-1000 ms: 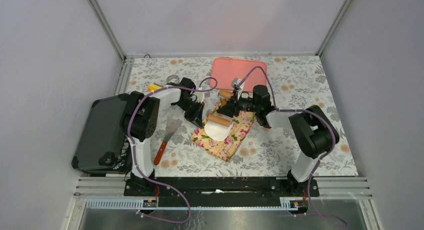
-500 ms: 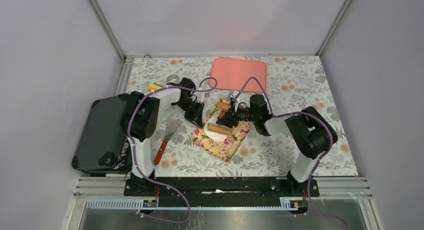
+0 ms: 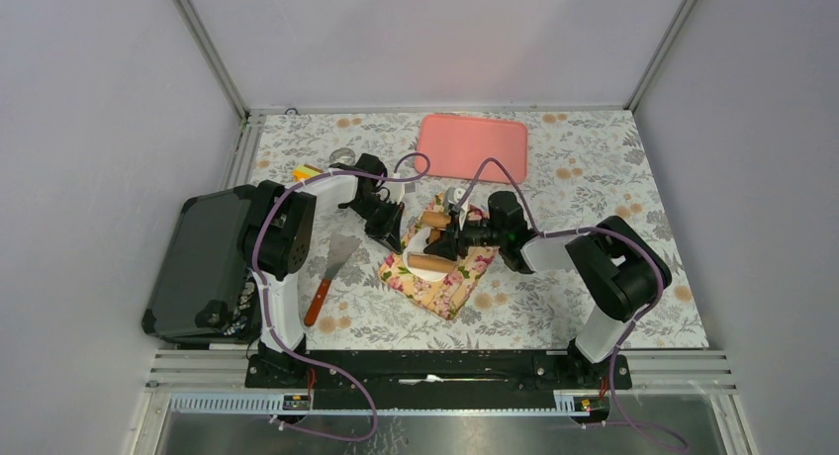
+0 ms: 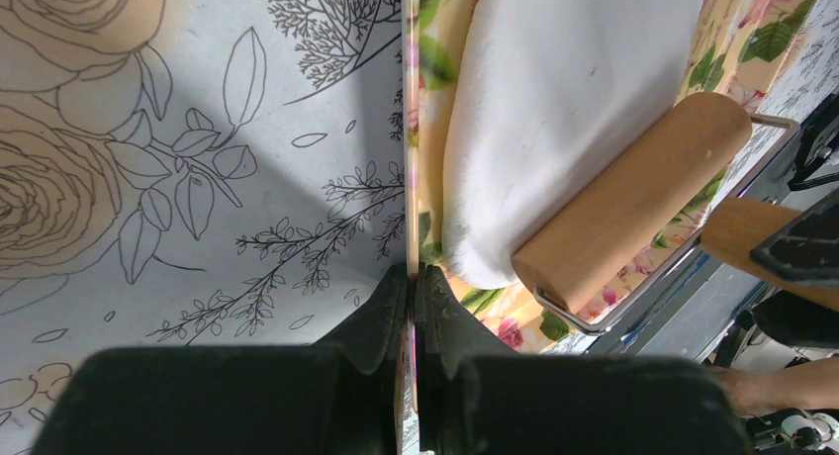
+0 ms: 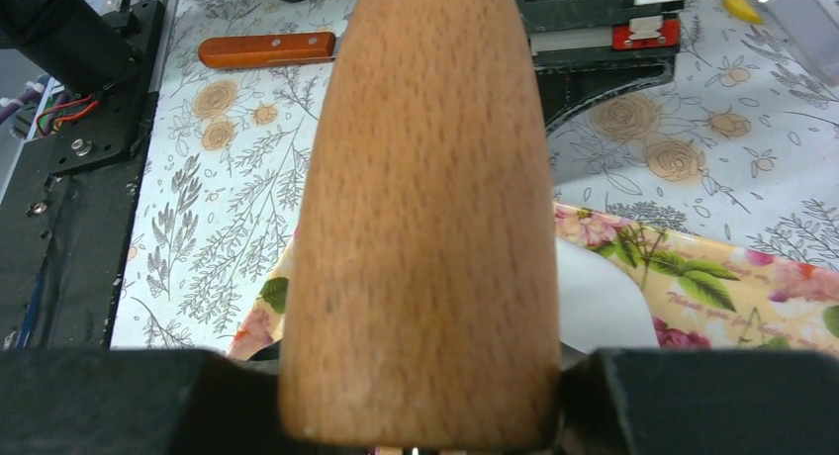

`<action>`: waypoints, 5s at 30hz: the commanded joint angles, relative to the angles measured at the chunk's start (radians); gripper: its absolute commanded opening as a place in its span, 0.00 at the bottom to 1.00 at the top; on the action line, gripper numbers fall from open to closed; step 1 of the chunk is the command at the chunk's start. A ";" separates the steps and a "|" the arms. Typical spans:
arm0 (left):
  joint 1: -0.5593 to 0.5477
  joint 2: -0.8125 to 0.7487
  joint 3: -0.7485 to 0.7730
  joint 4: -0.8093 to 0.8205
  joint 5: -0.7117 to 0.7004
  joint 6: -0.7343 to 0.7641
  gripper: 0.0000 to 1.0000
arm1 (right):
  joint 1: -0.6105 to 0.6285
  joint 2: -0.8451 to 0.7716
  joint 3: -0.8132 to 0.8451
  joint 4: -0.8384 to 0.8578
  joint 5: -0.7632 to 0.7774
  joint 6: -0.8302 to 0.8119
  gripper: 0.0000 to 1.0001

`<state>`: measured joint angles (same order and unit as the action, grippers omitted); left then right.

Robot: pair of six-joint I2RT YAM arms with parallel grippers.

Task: Roll out the dumpling wrappers from the dough
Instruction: Flatten out the dough on the work surface.

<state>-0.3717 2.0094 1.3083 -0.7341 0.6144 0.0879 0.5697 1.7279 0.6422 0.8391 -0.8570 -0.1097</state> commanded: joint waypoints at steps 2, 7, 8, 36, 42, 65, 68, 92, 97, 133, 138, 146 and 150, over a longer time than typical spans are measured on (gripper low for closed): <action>0.007 0.032 -0.044 0.022 -0.116 0.042 0.00 | 0.050 0.049 -0.069 -0.275 -0.010 -0.063 0.00; 0.007 0.033 -0.043 0.021 -0.117 0.041 0.00 | 0.063 0.042 -0.073 -0.304 -0.019 -0.087 0.00; 0.007 0.034 -0.043 0.022 -0.118 0.040 0.00 | 0.069 0.038 -0.075 -0.313 -0.019 -0.095 0.00; 0.007 0.039 -0.038 0.018 -0.117 0.039 0.00 | -0.095 -0.064 0.154 0.010 -0.041 0.235 0.00; 0.007 0.040 -0.038 0.018 -0.119 0.038 0.00 | -0.077 0.080 0.125 -0.082 0.024 0.034 0.00; 0.007 0.037 -0.040 0.020 -0.121 0.038 0.00 | 0.051 -0.003 -0.020 -0.531 0.010 -0.272 0.00; 0.007 0.035 -0.041 0.020 -0.120 0.038 0.00 | 0.059 -0.010 -0.029 -0.580 -0.023 -0.317 0.00; 0.007 0.036 -0.041 0.021 -0.120 0.037 0.00 | 0.064 -0.069 -0.037 -0.703 -0.176 -0.497 0.00; 0.007 0.036 -0.041 0.021 -0.120 0.038 0.00 | 0.034 -0.154 -0.029 -0.405 -0.196 -0.220 0.00; 0.007 0.034 -0.043 0.022 -0.116 0.041 0.00 | 0.049 -0.008 -0.019 -0.472 -0.064 -0.292 0.00; 0.007 0.032 -0.044 0.023 -0.117 0.041 0.00 | 0.063 -0.014 -0.027 -0.561 -0.094 -0.363 0.00; 0.007 0.033 -0.043 0.022 -0.117 0.041 0.00 | 0.064 -0.029 -0.034 -0.624 -0.151 -0.425 0.00; 0.007 0.032 -0.043 0.022 -0.117 0.041 0.00 | 0.064 -0.024 -0.036 -0.647 -0.185 -0.448 0.00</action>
<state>-0.3691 2.0094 1.3083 -0.7338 0.6140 0.0856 0.6136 1.6489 0.6773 0.4885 -1.0496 -0.5117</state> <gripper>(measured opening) 0.041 0.349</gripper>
